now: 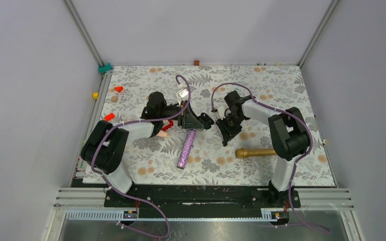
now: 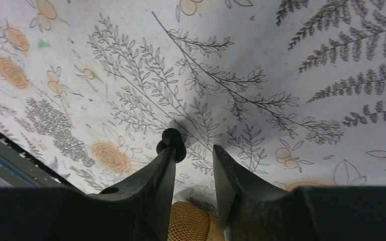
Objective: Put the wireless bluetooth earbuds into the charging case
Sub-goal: Pick up the earbud from the center of the board.
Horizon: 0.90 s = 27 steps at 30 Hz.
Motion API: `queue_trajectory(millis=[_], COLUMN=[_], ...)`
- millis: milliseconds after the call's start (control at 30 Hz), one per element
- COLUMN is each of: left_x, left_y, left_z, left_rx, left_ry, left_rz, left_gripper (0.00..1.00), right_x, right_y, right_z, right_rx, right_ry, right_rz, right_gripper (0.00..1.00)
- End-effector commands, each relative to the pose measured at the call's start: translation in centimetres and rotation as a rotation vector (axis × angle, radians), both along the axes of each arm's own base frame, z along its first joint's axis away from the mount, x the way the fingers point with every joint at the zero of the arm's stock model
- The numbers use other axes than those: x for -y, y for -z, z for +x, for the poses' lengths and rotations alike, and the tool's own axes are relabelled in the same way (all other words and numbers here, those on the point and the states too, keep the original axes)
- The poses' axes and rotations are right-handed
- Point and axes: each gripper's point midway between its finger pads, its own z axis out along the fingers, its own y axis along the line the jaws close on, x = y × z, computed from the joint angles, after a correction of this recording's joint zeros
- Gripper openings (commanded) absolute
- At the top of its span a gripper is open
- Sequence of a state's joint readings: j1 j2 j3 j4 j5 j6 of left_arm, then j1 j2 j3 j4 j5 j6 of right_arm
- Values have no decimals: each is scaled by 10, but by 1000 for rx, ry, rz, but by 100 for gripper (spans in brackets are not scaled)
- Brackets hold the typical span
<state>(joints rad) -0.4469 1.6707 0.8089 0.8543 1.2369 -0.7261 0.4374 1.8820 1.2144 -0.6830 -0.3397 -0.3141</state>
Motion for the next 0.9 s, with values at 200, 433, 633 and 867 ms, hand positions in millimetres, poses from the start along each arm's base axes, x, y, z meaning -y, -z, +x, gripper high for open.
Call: queue_trajectory(millis=[200,433,633,867], left_x=[0,1,1,0], left_y=[-16,-15,-15,-16], left_z=[-2,-2,-2,-4], left_rx=[85,82,84,89], left_ry=[2,2,3,6], left_rz=[-32,-31,-32,-32], left_gripper=[16,15,15,15], right_x=[-31,-33,-25,-20], right_y=[-19,-23,-22,-40], right_z=[-18,-22,-10,0], right_rx=[-96,-86,-8,79], right_ry=[-22,-45,-38,-62], right_rz=[142,157,108,108], right_gripper=[32,15,8,5])
